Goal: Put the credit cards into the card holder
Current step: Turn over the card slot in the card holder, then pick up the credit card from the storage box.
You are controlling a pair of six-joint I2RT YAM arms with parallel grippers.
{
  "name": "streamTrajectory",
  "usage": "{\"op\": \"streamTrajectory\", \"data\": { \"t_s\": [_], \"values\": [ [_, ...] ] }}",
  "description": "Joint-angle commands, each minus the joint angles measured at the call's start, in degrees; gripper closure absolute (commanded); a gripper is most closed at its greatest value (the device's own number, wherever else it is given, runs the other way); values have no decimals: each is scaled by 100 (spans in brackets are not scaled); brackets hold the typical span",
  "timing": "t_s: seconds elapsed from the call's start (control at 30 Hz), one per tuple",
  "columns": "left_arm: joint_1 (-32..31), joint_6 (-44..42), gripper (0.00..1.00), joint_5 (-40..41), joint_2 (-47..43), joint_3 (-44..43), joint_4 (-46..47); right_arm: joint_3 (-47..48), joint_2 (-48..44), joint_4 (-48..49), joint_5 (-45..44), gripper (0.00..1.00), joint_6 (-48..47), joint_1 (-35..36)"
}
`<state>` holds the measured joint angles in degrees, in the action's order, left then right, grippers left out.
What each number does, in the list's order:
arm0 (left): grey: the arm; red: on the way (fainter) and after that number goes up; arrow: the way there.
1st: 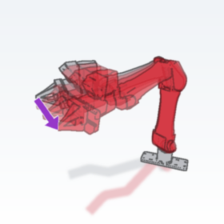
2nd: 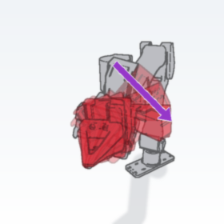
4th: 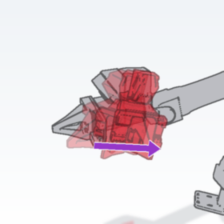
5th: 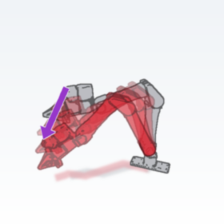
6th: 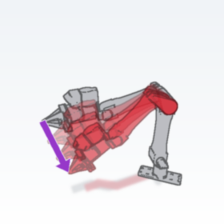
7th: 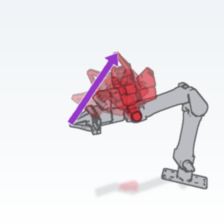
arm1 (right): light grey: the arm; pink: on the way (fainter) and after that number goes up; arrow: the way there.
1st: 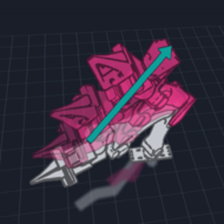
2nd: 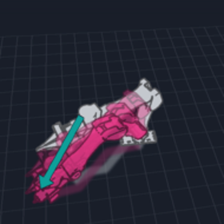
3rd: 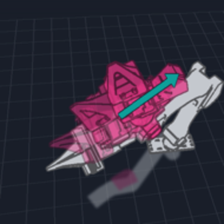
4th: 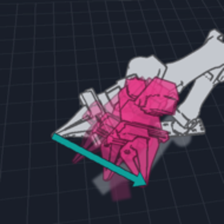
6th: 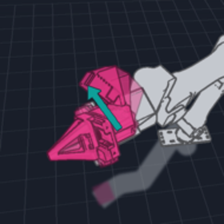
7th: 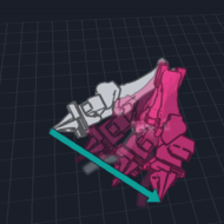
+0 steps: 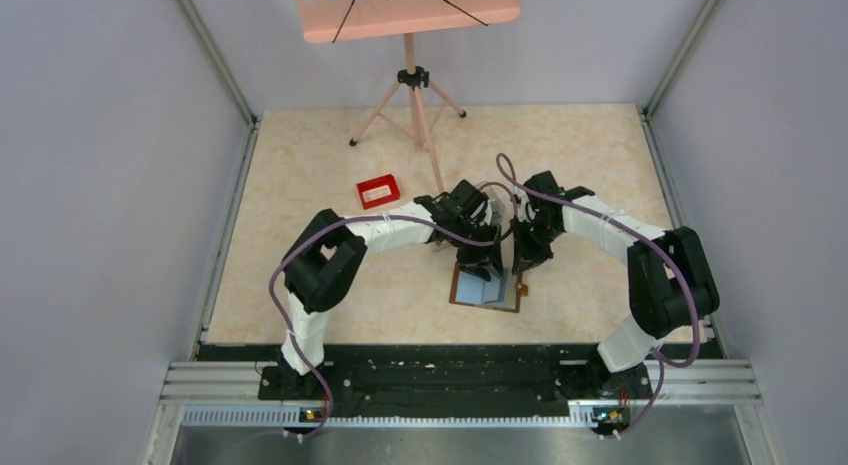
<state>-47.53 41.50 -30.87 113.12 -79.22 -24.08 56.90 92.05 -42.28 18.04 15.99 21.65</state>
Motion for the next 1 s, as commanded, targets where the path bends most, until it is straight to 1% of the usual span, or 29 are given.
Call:
{"op": "streamTrajectory", "data": {
  "t_s": [0.0,0.17,0.3,0.43,0.53,0.73,0.87,0.97],
  "values": [
    [-61,-207,50,-730,448,-480,-26,527,-338,-337,-564,98,-257,-172],
    [-81,-365,49,-953,876,-880,-235,648,-347,-378,-492,97,-361,-272],
    [-74,-684,49,-707,944,-1305,-689,695,-248,-306,-227,96,-401,-276],
    [-30,-1210,48,-58,712,-1719,-1010,892,-78,-243,-31,86,-466,-278],
    [134,-1376,47,348,469,-1757,-1034,1166,152,-181,153,79,-487,-276],
    [708,-1443,45,800,-97,-1426,-756,2083,805,-165,549,64,-562,-273],
    [1228,-1241,45,903,-645,-838,-196,2691,1205,-164,806,53,-620,-266],
    [1688,-804,44,730,-967,-208,355,3126,1529,-164,911,44,-631,-230]
  ]
}}
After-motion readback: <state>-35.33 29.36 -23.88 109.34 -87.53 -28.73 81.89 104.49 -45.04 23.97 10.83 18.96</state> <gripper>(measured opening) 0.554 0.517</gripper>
